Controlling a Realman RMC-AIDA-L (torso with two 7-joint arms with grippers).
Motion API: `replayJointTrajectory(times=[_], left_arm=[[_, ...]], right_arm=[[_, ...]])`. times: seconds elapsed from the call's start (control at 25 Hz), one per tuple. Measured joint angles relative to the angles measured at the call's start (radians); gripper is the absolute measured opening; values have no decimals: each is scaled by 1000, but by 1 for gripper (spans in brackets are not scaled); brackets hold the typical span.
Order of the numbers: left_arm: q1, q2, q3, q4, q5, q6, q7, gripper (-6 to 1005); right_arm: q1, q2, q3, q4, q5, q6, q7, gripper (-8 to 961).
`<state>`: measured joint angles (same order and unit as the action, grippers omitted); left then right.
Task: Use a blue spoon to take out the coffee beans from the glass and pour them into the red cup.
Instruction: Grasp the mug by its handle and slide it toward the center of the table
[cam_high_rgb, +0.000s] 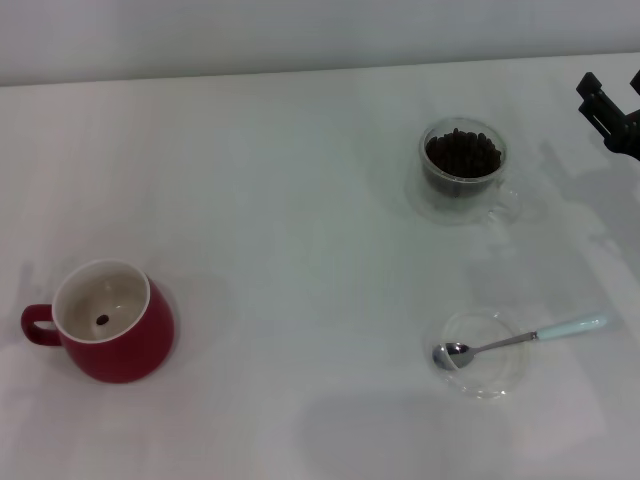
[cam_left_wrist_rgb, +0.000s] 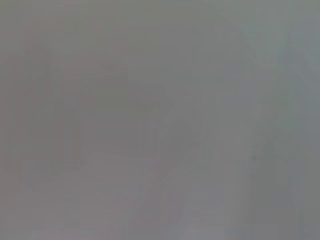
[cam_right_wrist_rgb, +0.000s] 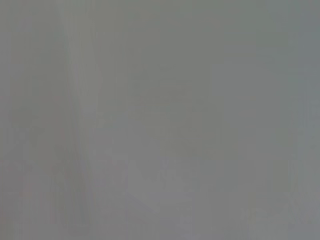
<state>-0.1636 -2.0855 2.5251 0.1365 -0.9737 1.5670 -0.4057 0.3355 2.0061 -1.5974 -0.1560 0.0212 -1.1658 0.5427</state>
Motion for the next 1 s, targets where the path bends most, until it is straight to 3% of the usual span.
replayJointTrajectory(times=[0.52, 1.0], left_arm=[[44, 2, 41, -4, 4, 24, 3, 880], [165, 4, 263, -78, 6, 110, 142, 876]], right_arm=[[-17, -3, 1, 0, -1, -39, -16, 815], [-43, -3, 1, 1, -1, -79, -5, 815]])
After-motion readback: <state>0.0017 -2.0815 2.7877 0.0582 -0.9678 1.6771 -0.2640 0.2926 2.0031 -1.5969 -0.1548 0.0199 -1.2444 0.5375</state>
